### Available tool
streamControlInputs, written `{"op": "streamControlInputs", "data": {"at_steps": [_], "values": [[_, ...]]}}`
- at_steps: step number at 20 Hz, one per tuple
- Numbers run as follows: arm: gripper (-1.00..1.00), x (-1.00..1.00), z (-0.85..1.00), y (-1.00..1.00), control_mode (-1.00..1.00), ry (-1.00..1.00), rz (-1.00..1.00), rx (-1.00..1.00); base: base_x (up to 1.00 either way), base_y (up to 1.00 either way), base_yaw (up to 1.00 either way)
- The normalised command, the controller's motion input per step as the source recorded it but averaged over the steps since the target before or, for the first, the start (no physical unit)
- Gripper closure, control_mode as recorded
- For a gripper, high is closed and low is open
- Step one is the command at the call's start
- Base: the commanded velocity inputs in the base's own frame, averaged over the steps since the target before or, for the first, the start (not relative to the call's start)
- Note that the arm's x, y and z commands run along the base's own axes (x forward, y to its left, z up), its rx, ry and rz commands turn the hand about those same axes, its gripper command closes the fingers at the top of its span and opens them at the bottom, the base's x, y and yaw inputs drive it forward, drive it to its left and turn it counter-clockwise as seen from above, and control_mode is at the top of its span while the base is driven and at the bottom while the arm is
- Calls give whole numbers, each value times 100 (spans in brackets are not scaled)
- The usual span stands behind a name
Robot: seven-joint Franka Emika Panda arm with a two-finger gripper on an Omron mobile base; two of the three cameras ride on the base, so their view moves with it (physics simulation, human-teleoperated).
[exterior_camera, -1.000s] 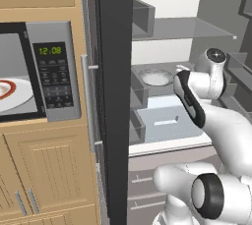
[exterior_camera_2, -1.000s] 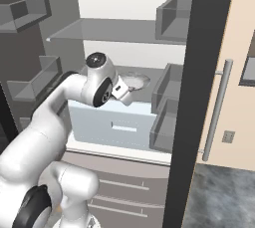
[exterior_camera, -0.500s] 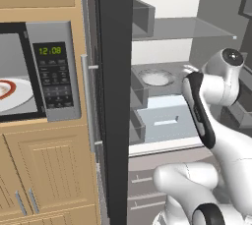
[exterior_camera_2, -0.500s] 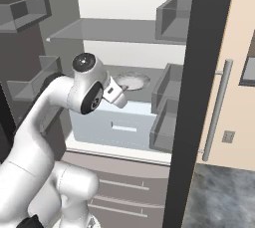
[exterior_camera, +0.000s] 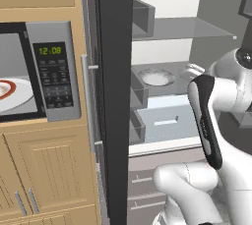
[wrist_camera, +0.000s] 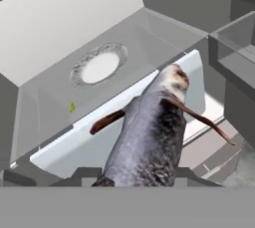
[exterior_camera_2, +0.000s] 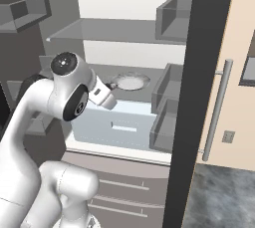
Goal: Transport the fish from the fridge to the microwave and turn on the microwave.
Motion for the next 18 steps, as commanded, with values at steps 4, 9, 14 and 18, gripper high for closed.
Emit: {"op": "streamControlInputs", "data": {"at_steps": [4,9,14,18], "values": [[100,-40,26,11,-100,-7,2,0,0,0,0],[100,-39,17,7,-100,-4,2,0,0,0,0],[100,-40,16,5,-100,0,2,0,0,0,0],[100,-41,20,4,-100,0,1,0,0,0,0]]}}
